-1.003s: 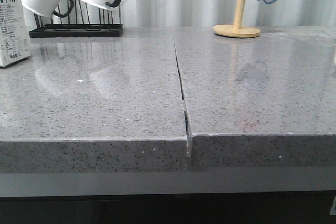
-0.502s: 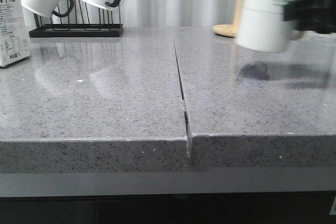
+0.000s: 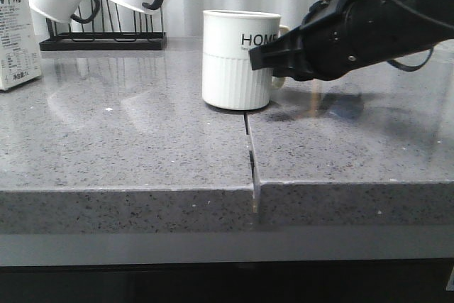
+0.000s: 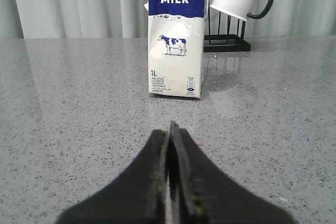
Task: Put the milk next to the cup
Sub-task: 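Grasp the HOME mug and slide it toward the table center, then release the mug and withdraw the right gripper upward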
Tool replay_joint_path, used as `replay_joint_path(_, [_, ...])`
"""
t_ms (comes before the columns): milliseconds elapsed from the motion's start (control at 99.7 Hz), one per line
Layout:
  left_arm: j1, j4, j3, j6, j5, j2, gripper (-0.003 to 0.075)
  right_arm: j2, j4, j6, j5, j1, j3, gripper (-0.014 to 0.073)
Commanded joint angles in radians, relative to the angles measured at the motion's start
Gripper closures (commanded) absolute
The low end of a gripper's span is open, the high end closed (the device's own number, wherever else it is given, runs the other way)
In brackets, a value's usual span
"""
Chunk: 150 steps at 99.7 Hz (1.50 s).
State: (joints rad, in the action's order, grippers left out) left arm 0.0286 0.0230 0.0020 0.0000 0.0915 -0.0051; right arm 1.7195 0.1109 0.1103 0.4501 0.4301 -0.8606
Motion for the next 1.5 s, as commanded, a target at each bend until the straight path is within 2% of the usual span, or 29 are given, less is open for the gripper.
replay_joint_path(0, [-0.002, 0.009, 0.043, -0.006, -0.082, -0.031, 0.0741, -0.026, -0.004, -0.005, 0.08, 0.003, -0.034, 0.0545])
replay_joint_path(30, [-0.002, 0.009, 0.043, -0.006, -0.082, -0.031, 0.0741, -0.026, -0.004, -0.005, 0.079, 0.003, -0.034, 0.0503])
replay_joint_path(130, [-0.002, 0.009, 0.043, -0.006, -0.082, -0.031, 0.0741, -0.037, -0.004, -0.005, 0.072, 0.003, -0.034, 0.0259])
replay_joint_path(201, [-0.002, 0.009, 0.043, -0.006, -0.082, -0.031, 0.0741, -0.052, -0.004, -0.005, 0.069, 0.003, -0.027, 0.0167])
replay_joint_path(502, [-0.002, 0.009, 0.043, -0.006, -0.082, -0.031, 0.0741, -0.22, -0.006, -0.005, 0.058, -0.026, 0.117, 0.016])
replay_joint_path(572, [-0.002, 0.009, 0.043, -0.006, -0.082, -0.031, 0.0741, -0.284, -0.006, -0.005, 0.052, -0.029, 0.165, 0.0209])
replay_joint_path(762, [-0.002, 0.009, 0.043, -0.006, -0.082, -0.031, 0.0741, -0.489, -0.006, -0.005, -0.054, -0.029, 0.271, 0.0554])
replay_joint_path(883, [-0.002, 0.009, 0.043, -0.006, -0.082, -0.031, 0.0741, -0.646, -0.006, -0.005, -0.181, -0.029, 0.323, 0.0667])
replay_joint_path(1103, [-0.002, 0.009, 0.043, -0.006, -0.082, -0.031, 0.0741, -0.916, -0.006, -0.005, -0.421, -0.028, 0.369, 0.0662])
replay_joint_path(1495, [-0.002, 0.009, 0.043, -0.006, -0.082, -0.031, 0.0741, -1.349, -0.006, -0.005, -0.596, -0.028, 0.475, 0.0662])
